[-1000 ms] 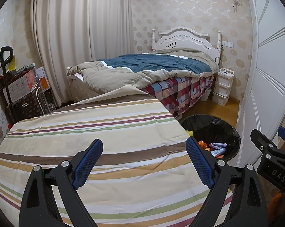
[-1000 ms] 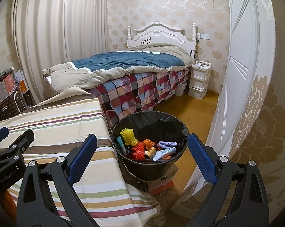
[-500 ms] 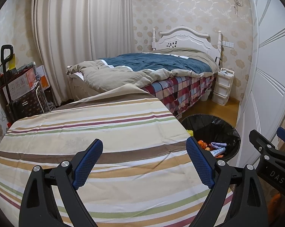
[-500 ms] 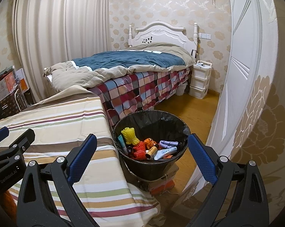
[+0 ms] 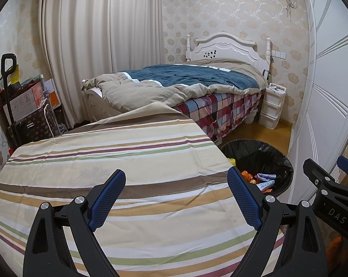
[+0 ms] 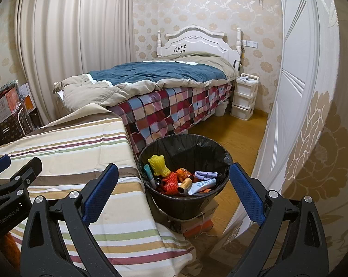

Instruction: Collect trash

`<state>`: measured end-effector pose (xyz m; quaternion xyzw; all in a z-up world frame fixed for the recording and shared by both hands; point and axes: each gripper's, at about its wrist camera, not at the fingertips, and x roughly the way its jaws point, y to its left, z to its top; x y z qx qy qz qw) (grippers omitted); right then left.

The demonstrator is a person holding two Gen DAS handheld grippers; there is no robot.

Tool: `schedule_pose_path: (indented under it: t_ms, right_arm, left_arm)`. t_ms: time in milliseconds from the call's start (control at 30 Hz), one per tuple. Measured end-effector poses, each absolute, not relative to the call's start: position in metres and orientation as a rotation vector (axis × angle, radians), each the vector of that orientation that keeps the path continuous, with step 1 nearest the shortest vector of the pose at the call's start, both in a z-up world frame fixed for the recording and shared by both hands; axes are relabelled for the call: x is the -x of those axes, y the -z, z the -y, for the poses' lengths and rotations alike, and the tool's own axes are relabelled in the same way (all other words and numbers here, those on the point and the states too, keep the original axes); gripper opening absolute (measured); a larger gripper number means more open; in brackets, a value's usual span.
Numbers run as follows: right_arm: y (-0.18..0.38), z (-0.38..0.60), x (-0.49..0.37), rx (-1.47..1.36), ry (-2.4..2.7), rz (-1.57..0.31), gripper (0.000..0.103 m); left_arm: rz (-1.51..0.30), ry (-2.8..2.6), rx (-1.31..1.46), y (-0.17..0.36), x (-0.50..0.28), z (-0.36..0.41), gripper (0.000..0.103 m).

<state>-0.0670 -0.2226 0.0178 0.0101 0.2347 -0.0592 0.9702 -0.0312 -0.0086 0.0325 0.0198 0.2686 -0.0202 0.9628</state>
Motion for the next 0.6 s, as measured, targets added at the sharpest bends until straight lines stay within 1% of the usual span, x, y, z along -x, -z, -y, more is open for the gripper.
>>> schedule_pose_path:
  t_ms: [600]
  right_arm:
    - [-0.0179, 0.2223, 0.0668, -0.019, 0.119, -0.474, 0.094]
  left_arm:
    - [-0.545, 0.040, -0.038, -0.0322, 0.0329, 0.0074, 0.089]
